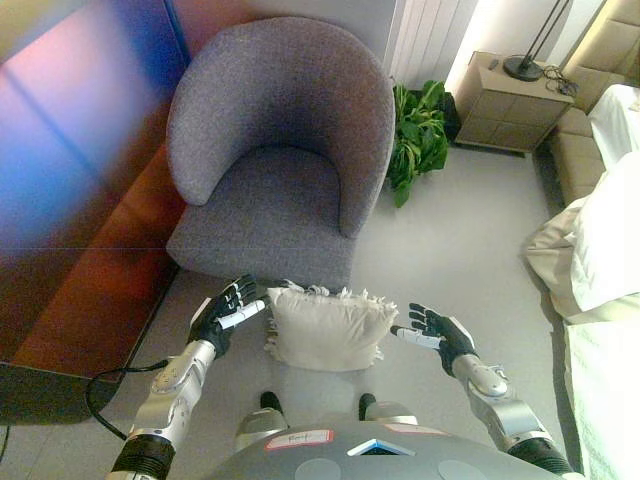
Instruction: Pick up the pillow and put it on the sofa.
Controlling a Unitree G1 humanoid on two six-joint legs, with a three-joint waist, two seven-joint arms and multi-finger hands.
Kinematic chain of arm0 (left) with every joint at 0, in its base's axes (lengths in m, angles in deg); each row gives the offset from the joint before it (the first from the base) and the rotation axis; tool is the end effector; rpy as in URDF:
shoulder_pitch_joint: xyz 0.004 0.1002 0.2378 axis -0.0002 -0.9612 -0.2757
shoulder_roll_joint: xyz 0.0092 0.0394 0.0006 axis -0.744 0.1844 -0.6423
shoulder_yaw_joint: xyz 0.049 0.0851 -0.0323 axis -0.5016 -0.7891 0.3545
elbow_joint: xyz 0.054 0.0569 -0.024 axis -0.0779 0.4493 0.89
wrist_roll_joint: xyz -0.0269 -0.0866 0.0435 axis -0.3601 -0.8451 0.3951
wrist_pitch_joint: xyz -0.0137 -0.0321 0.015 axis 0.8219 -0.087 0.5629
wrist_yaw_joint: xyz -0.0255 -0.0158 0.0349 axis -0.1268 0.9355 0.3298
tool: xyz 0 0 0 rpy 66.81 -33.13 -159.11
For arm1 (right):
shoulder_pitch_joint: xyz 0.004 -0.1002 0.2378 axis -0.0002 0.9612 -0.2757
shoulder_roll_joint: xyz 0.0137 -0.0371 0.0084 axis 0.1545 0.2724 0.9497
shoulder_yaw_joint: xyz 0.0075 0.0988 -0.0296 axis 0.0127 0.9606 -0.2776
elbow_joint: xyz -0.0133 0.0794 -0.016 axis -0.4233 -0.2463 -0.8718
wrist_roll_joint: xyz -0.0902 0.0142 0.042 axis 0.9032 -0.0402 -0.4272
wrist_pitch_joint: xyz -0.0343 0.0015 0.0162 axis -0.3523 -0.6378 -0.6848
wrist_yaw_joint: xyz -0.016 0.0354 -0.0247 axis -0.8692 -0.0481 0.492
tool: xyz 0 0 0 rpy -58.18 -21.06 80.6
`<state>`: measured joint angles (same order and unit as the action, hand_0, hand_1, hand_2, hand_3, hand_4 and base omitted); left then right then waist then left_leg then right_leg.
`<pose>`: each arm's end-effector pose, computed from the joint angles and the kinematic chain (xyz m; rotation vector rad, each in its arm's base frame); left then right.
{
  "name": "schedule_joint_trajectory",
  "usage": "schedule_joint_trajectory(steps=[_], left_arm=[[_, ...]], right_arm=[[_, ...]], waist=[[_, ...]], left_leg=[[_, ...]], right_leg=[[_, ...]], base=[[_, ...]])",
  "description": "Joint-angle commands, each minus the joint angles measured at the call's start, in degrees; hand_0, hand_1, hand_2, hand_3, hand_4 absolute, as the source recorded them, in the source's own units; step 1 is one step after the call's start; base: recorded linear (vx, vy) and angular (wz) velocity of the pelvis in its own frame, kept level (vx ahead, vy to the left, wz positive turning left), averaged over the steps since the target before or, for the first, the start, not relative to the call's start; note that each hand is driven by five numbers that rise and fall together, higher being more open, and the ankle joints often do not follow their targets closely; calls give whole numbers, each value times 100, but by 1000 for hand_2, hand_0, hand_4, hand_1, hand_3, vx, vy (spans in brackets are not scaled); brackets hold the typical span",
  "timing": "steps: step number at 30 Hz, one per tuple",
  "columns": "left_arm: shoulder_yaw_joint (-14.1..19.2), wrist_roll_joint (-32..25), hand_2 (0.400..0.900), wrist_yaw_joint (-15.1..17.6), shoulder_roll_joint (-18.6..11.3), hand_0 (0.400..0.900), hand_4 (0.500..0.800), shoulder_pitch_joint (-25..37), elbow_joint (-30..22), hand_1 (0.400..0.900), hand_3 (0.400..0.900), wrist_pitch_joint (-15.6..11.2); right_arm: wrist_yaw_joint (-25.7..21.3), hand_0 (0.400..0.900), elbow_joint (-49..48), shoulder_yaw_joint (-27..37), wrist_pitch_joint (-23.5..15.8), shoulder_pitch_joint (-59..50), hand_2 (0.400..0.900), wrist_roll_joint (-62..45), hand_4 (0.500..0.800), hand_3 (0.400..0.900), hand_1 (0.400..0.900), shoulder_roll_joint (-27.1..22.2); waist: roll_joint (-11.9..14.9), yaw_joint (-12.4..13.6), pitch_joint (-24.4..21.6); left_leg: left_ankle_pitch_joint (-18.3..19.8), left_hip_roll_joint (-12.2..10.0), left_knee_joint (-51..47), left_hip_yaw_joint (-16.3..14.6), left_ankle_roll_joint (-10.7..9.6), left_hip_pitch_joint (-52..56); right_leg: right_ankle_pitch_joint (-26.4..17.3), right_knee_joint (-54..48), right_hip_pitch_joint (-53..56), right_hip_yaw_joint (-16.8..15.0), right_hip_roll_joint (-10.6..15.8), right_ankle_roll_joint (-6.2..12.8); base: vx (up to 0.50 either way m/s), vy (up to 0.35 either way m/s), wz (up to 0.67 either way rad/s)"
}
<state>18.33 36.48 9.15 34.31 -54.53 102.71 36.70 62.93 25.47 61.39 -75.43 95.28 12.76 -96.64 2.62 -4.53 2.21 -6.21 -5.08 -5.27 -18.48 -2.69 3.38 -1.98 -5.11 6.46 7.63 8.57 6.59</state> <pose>0.1221 0.2386 -0.0420 -0.1461 0.5715 -0.0201 0.1087 -0.2245 -0.0526 -0.2009 0.7851 0.0490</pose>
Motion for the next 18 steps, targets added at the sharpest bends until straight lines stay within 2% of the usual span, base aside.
schedule_joint_trajectory(steps=[1,4,10,18], left_arm=[[304,38,900,-74,-130,900,800,386,-132,900,900,-427],[312,-53,900,-228,-134,900,800,375,-173,900,900,-378],[325,-60,900,-203,-176,900,800,324,-254,900,900,-391],[420,20,900,-189,-298,900,800,263,-407,900,900,-599]], right_arm=[[-113,900,-300,248,-518,-415,900,154,800,900,900,-76],[-99,900,-337,261,-497,-396,900,161,800,900,900,-86],[-171,900,-312,267,-574,-387,900,347,800,900,900,-125],[-228,900,-286,258,-655,-421,900,1000,800,900,900,-304]], waist=[[-29,60,46],[-29,56,35],[-29,61,53],[-28,94,101]], left_leg=[[552,17,45,266,126,362],[549,9,36,256,122,365],[544,-2,53,252,122,361],[544,-16,85,261,119,326]], right_leg=[[-82,129,-107,394,-206,-10],[-84,129,-114,395,-210,-5],[-67,160,-119,388,-221,-14],[-41,200,-150,396,-218,-23]], base=[[0,0,0],[0,0,0],[17,-9,0],[47,-22,3]])
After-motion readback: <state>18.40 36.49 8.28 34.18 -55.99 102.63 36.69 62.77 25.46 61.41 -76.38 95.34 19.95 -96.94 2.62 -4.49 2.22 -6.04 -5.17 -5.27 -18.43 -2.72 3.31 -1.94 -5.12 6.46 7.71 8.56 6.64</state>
